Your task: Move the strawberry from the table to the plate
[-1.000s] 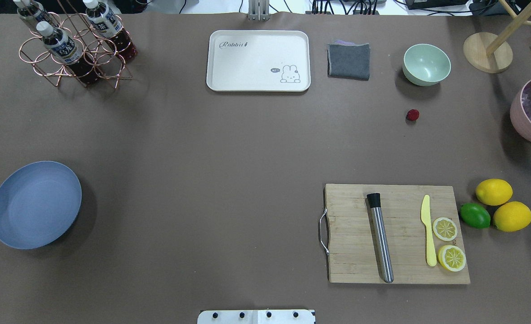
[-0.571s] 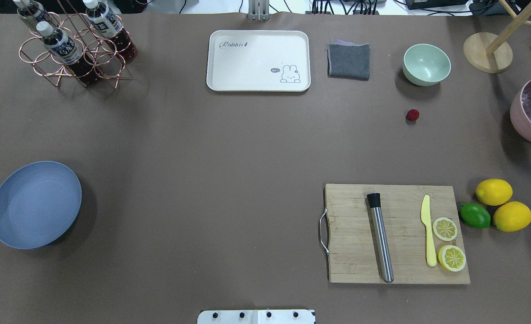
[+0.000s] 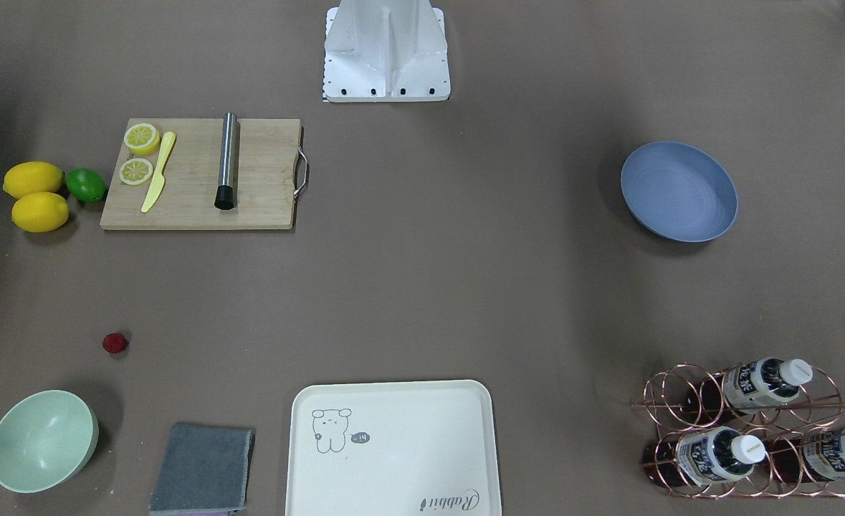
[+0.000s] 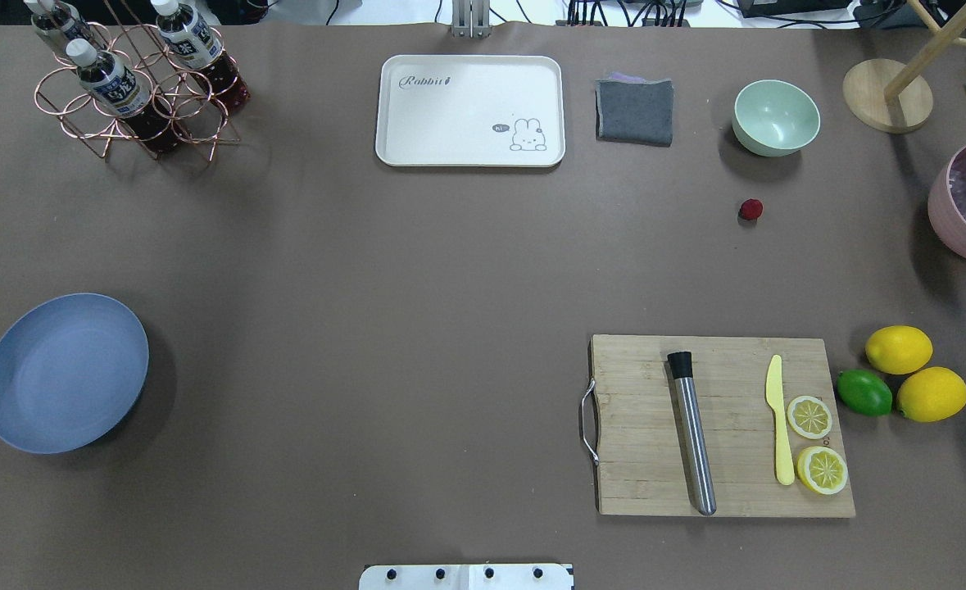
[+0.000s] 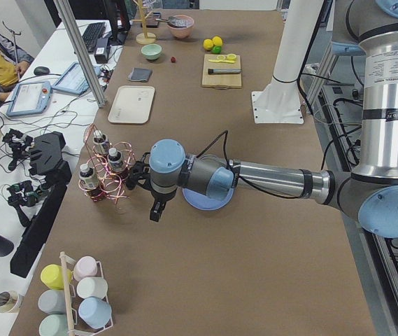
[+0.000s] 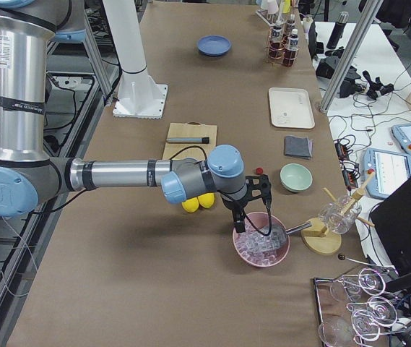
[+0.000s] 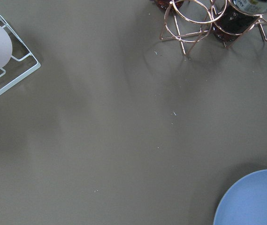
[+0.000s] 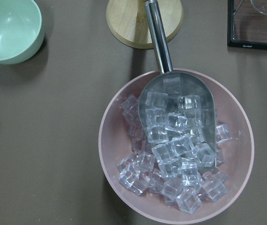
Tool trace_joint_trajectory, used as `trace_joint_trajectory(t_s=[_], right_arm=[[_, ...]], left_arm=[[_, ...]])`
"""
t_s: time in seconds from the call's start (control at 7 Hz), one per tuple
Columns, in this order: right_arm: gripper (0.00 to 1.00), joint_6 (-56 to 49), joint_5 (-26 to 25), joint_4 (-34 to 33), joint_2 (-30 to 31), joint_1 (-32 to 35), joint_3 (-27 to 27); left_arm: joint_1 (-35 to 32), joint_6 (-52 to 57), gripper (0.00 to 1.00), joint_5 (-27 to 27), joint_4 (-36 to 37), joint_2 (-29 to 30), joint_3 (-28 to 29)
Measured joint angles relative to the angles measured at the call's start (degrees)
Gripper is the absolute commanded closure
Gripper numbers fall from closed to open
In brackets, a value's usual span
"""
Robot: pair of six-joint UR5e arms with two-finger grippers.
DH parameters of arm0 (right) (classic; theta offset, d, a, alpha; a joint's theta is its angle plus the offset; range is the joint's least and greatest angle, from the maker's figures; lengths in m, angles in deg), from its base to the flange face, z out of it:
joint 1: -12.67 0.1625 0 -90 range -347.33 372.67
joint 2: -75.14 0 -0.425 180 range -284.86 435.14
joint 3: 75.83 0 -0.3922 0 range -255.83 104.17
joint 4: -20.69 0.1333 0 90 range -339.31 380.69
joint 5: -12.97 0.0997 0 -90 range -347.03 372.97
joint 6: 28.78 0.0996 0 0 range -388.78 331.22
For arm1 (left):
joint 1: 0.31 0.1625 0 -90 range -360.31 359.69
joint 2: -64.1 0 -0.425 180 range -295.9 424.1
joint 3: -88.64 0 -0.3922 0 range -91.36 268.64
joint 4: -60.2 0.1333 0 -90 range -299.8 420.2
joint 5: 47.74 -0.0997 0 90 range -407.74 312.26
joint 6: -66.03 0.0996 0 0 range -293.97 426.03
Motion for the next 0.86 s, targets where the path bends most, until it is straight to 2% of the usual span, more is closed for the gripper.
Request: trace_joint_trajectory(t_s=[0.14, 0.43, 0.86], right_arm=[[0.00, 0.25, 0.00, 0.00, -0.51, -0.66, 0.02], [0.00, 0.42, 0.06, 0.00, -1.08, -1.95, 0.09], [0.00, 1.25, 0.03, -0.02, -1.70, -3.53, 0.06]], left_arm=[[3.19, -4.56, 0.03, -0.45, -3.48, -0.55, 0.19], [10.87, -16.80, 0.03, -3.54, -14.95, -2.58, 1.91], [21.11, -31.04, 0.04, -8.16, -31.57, -5.04, 7.92]])
